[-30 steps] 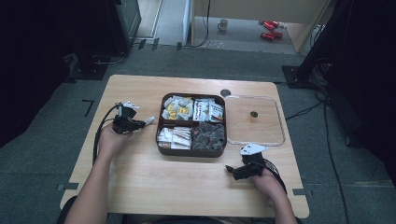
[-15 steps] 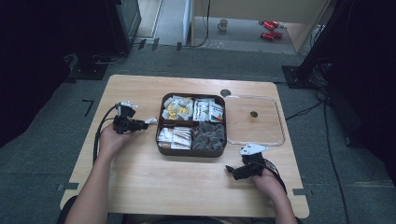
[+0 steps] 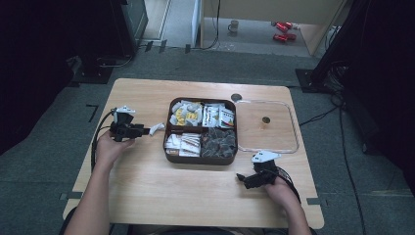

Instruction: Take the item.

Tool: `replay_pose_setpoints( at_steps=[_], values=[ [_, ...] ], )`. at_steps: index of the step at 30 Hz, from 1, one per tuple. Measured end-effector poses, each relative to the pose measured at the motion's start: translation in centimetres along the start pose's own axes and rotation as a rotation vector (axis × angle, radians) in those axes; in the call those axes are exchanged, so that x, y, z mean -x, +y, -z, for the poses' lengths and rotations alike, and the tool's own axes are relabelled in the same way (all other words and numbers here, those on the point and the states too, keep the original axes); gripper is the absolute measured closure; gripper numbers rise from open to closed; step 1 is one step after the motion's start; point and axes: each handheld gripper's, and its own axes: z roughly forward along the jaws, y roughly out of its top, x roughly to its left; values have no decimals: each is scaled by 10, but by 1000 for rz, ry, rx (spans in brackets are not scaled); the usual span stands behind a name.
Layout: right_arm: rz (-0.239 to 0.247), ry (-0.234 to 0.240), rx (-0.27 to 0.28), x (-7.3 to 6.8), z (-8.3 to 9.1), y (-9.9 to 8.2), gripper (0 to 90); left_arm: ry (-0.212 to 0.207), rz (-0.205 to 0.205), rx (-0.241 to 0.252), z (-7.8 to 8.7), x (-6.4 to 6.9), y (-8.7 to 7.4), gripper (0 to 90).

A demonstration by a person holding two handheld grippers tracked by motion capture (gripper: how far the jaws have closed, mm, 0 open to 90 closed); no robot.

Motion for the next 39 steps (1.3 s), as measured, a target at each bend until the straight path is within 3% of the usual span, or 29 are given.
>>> replay_pose_setpoints(
  at_steps=[13,25,30,39],
  values=[
    [-5,-3,1,0,0,0,0,8,2,35,13,-2,-10,540],
    [-8,-8,1,1,-1,1,0,11,6,39,18,-14,-22,495],
    [-7,-7,2,2,-1,1,0,28,29,40,20,-24,-30,489],
    [-10,-8,2,2,-2,2,0,75,31,23,20,-35,-39,470]
  ],
)
